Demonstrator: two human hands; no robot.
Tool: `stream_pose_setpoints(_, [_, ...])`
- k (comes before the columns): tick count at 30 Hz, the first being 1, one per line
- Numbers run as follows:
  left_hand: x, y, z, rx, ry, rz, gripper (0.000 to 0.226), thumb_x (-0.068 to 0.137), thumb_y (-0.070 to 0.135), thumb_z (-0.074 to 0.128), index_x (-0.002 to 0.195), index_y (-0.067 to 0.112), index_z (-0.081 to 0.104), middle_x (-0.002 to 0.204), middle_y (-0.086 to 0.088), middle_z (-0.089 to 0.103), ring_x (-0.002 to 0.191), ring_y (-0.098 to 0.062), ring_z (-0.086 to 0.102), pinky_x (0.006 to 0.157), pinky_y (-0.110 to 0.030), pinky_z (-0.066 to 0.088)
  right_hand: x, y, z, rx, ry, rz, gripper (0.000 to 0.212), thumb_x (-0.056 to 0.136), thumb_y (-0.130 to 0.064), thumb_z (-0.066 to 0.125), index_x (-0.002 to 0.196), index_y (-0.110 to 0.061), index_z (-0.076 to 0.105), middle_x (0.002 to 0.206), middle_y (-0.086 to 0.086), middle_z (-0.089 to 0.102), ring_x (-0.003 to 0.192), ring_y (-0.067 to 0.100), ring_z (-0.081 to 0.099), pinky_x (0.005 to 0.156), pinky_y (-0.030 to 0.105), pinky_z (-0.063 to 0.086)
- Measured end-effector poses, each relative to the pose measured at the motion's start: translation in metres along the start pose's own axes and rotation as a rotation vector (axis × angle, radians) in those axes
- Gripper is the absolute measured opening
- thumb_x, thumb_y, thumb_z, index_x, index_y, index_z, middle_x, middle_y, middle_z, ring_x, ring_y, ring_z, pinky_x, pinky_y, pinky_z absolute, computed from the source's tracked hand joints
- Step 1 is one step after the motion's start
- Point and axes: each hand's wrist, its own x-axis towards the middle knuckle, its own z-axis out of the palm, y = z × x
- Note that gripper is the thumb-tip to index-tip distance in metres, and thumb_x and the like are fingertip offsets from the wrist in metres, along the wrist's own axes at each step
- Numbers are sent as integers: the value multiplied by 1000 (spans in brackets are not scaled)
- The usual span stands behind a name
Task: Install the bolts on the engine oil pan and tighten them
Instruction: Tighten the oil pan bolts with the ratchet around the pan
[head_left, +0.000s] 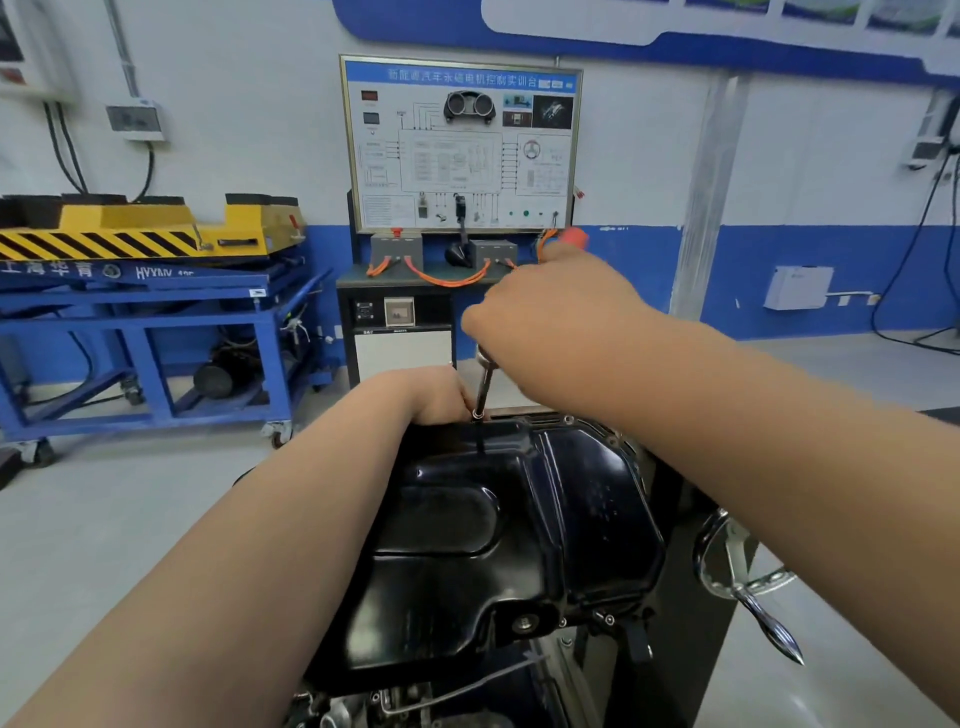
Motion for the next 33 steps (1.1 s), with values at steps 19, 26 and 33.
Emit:
stream_pose_setpoints(19, [3,-6,-13,-1260,152,-330,16,87,15,28,74,17,37,54,2,31,34,-8,19,34,-11,10,-38,83,44,956,337,635,32,85,-37,58,65,-17,43,54,-7,42,47,9,36,46,23,35])
stream_pose_setpoints(26, [21,36,-20,-908,-102,-50,35,99,20,44,66,12,47,46,8,42,38,-6,23,32,-16,16,-62,105,79,1100,364,741,33,84,-32,61,63,-13,43,45,-10,34,41,7,31,41,19,29])
stream_pose_setpoints(33, [43,41,6,-640,-31,-123,43,97,46,44,68,20,63,50,8,39,41,-8,32,37,-17,27,-66,113,103,1065,340,763,37,81,-35,63,64,-8,44,46,-10,37,45,9,32,50,29,32])
